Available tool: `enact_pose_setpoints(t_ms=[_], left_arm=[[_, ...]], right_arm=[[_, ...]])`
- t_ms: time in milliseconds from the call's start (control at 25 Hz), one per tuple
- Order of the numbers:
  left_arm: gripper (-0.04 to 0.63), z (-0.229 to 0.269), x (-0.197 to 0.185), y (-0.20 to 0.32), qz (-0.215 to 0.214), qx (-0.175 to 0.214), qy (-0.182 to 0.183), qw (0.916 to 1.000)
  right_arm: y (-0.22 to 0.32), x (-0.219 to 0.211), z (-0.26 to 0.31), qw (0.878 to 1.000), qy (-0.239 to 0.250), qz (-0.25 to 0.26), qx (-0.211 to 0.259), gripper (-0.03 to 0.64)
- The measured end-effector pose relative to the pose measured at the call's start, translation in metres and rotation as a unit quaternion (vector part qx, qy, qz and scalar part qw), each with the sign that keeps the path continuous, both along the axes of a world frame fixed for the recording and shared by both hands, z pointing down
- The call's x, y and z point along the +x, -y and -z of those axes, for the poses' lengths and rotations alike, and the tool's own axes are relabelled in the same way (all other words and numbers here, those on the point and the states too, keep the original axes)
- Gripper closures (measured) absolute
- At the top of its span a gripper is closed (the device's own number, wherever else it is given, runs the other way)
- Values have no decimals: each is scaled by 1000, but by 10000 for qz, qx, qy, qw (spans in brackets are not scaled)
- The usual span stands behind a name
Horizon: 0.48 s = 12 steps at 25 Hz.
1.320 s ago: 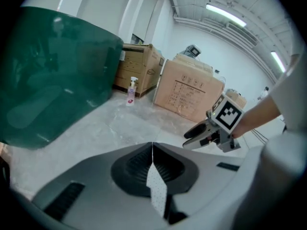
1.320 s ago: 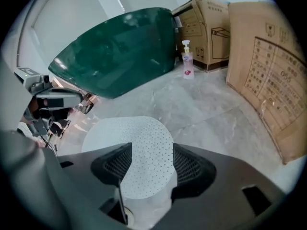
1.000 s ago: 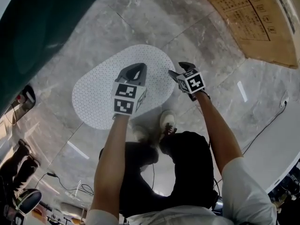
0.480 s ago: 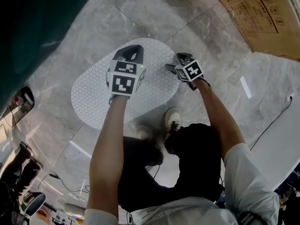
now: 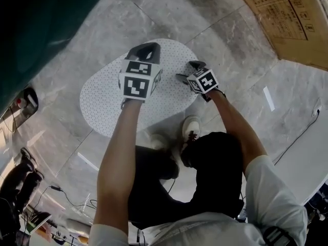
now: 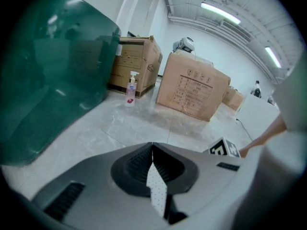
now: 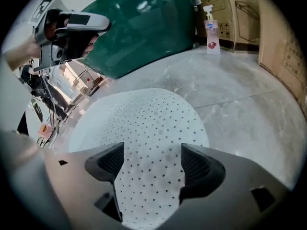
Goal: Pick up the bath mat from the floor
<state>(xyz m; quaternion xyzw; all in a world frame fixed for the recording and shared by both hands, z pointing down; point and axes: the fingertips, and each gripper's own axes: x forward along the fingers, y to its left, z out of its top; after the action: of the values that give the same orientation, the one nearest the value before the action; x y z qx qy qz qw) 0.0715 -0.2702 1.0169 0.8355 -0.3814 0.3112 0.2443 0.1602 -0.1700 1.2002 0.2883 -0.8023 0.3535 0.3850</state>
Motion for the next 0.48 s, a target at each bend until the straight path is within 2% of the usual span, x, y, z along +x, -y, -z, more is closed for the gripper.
enact_pose_setpoints(t_ms=[200,480], left_arm=[[578,-1,2,-4,-245,-14,67,9997],[578,0,-5,4,-217,41,97,9997]], right_arm=[[22,39,-3,9974,-455,-449,324,259],[28,36,-6,9971,-267,-688,194,258]])
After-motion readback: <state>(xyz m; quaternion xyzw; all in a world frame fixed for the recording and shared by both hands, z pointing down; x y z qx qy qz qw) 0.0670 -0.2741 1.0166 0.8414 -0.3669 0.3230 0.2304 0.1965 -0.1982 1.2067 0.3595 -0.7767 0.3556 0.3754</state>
